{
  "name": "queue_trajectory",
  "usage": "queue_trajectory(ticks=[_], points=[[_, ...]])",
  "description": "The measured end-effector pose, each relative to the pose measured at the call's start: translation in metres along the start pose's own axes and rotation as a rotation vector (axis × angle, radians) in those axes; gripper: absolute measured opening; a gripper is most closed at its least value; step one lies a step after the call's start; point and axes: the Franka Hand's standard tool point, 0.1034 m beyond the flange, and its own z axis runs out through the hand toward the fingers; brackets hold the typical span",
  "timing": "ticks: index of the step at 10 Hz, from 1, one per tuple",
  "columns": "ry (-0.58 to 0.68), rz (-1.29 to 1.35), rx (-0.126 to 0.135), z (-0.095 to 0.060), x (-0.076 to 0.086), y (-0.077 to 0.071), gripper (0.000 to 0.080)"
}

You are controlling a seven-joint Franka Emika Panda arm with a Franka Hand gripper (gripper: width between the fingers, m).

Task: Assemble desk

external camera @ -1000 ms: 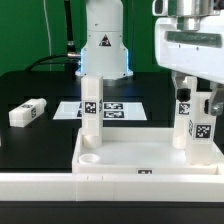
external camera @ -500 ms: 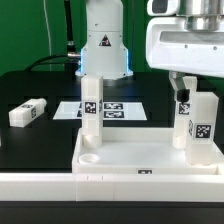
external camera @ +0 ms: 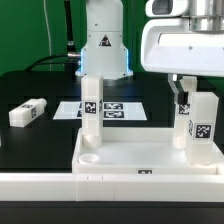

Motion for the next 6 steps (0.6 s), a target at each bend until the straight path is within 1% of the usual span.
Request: queue_trajectory(ticks=[2, 3, 4, 5, 6], points=[[0.000, -0.117, -0.001, 0.0001, 0.0008, 0.0008, 0.0640], [0.000, -0.141, -0.001, 0.0001, 0.0008, 0.0008, 0.0483], [0.000, -0.132, -0.001, 0.0003, 0.0009, 0.0011, 0.0483], [0.000, -0.131, -0.002, 0.0004, 0.0012, 0.0017, 0.0289], [-0.001, -0.131, -0.002, 0.0007, 0.0013, 0.0019, 0.0290]])
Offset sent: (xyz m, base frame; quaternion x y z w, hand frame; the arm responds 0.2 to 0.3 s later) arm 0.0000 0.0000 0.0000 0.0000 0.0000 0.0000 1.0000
